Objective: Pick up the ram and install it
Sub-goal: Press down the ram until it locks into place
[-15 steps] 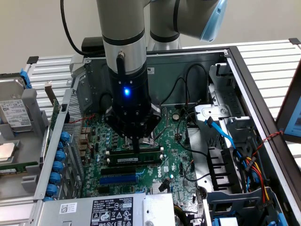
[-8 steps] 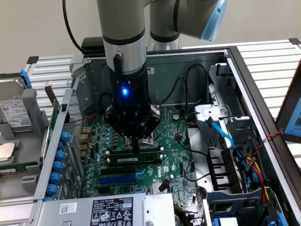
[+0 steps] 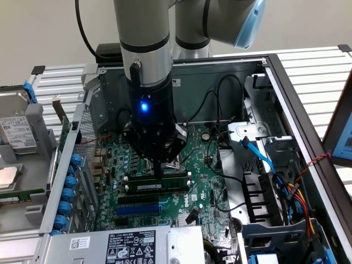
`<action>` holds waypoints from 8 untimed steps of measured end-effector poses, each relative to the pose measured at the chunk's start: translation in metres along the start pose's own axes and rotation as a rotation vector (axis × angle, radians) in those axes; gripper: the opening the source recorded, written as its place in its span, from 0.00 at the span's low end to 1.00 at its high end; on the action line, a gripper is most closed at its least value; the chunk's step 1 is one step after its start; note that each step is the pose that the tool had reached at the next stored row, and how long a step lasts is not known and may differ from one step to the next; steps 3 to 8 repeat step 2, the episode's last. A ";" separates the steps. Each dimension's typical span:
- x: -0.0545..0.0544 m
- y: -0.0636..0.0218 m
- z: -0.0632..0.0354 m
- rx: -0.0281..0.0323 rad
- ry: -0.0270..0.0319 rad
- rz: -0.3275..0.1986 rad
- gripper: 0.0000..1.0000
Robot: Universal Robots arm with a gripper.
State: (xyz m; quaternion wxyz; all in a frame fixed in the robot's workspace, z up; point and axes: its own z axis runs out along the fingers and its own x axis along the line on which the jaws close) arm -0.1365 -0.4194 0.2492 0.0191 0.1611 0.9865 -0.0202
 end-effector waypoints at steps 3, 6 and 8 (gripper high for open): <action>0.000 0.0000 0.0000 -0.0004 0.0002 0.000 0.10; 0.000 0.0000 0.0000 -0.0004 0.0002 0.000 0.10; 0.000 0.0000 0.0000 -0.0004 0.0002 0.000 0.10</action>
